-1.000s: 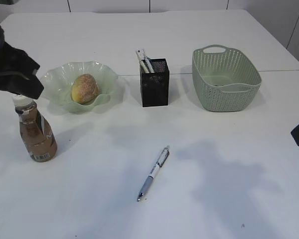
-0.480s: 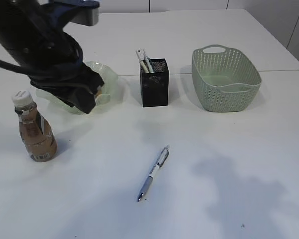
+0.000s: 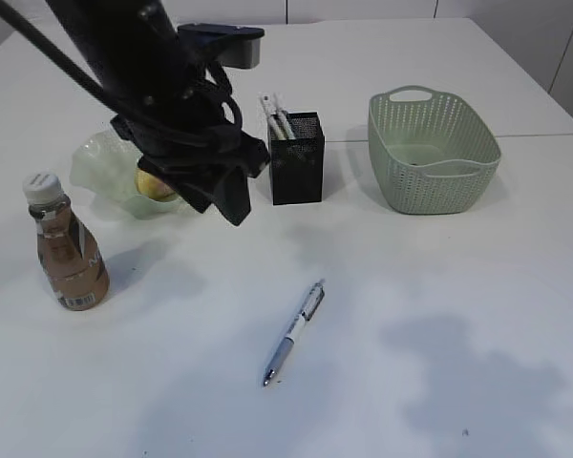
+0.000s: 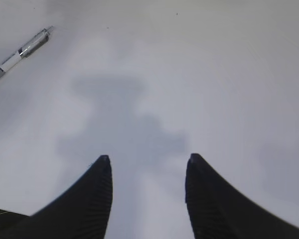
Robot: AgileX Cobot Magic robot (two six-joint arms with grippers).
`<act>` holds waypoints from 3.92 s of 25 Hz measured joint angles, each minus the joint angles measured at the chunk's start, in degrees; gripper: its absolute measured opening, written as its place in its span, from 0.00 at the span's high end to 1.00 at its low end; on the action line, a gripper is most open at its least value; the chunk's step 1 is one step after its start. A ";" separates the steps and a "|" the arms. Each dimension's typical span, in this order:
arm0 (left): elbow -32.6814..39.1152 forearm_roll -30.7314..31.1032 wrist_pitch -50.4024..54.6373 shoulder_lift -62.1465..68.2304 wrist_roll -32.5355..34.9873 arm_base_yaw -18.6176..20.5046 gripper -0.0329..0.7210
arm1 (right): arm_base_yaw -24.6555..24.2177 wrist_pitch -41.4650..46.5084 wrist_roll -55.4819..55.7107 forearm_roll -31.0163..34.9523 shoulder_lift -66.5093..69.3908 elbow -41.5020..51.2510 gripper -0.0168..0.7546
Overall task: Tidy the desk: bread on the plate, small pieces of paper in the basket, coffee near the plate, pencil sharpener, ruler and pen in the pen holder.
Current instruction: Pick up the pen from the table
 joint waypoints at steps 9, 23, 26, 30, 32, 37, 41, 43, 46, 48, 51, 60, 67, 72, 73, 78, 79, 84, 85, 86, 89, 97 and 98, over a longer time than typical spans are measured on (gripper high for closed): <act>-6.29 -1.45 3.05 7.58 0.45 -1.20 0.50 | 0.00 -0.10 0.35 -0.09 -0.23 0.00 0.48; -11.79 1.10 5.02 16.77 -5.21 -5.51 0.47 | 0.00 -0.45 0.46 -0.59 -0.35 0.00 0.48; -11.79 1.10 5.02 17.76 -5.99 -5.51 0.47 | 0.00 -0.45 0.46 -1.48 -0.35 0.00 0.48; -11.82 1.24 4.20 18.86 -6.20 -5.54 0.47 | 0.00 -0.45 0.46 -2.03 -0.35 0.00 0.48; -11.82 1.24 3.36 18.91 -6.33 -5.63 0.47 | 0.00 -0.45 0.46 -2.37 -0.35 0.00 0.48; -11.82 1.24 1.77 18.91 -6.33 -5.63 0.47 | 0.00 -0.45 0.46 -2.65 -0.35 0.61 0.48; -12.06 1.86 0.52 20.06 -6.33 -5.63 0.47 | 0.00 -0.45 0.46 -2.78 -0.35 2.31 0.48; -12.77 2.91 0.75 21.53 -6.33 -5.63 0.47 | 0.00 -0.45 0.46 -2.78 -0.35 2.71 0.48; -15.20 3.67 2.15 24.35 -6.33 -5.63 0.47 | 0.00 -0.45 0.46 -2.78 -0.35 2.71 0.48; -17.19 3.89 2.99 25.97 -6.46 -5.67 0.47 | 0.00 -0.45 0.46 -2.78 -0.35 2.79 0.48; -20.80 5.91 4.88 28.37 -7.50 -6.55 0.47 | 0.00 -0.45 0.46 -2.78 -0.35 2.79 0.48; -25.31 10.10 5.43 30.57 -11.20 -9.62 0.47 | 0.00 -0.92 0.59 -2.78 -0.35 2.79 0.48; -25.46 10.63 5.43 32.20 -11.57 -9.51 0.47 | 0.00 -1.02 0.59 -2.78 -0.35 2.79 0.48; -25.56 10.63 5.43 33.79 -11.57 -9.51 0.47 | 0.00 -1.12 0.59 -2.78 -0.35 2.79 0.48; -25.56 10.63 5.43 33.91 -11.57 -9.51 0.47 | 0.00 -1.12 0.59 -2.78 -0.35 2.79 0.48; -25.56 10.52 5.43 34.25 -11.78 -9.51 0.47 | 0.00 -1.12 0.59 -2.78 -0.35 2.79 0.48; -25.56 10.52 5.43 34.25 -11.88 -9.51 0.47 | 0.00 -1.12 0.67 -2.78 -0.35 2.79 0.48; -25.56 10.52 5.43 34.25 -12.94 -9.51 0.47 | 0.00 -1.12 0.67 -2.78 -0.35 2.79 0.48; -25.56 10.52 5.43 34.25 -13.18 -9.51 0.47 | 0.00 -1.12 0.67 -2.78 -0.35 2.79 0.48; -25.56 10.52 5.43 34.25 -13.30 -9.51 0.47 | 0.00 -1.12 0.67 -2.78 -0.35 2.79 0.48; -25.56 10.52 5.43 34.25 -14.10 -9.51 0.48 | 0.00 -1.12 0.67 -2.78 -0.35 2.79 0.48; -25.56 10.52 5.43 34.25 -14.98 -9.51 0.48 | 0.00 -1.12 0.67 -2.78 -0.35 2.79 0.48; -25.56 10.52 5.43 34.25 -14.98 -9.51 0.48 | 0.00 -1.12 0.67 -2.78 -0.35 2.79 0.48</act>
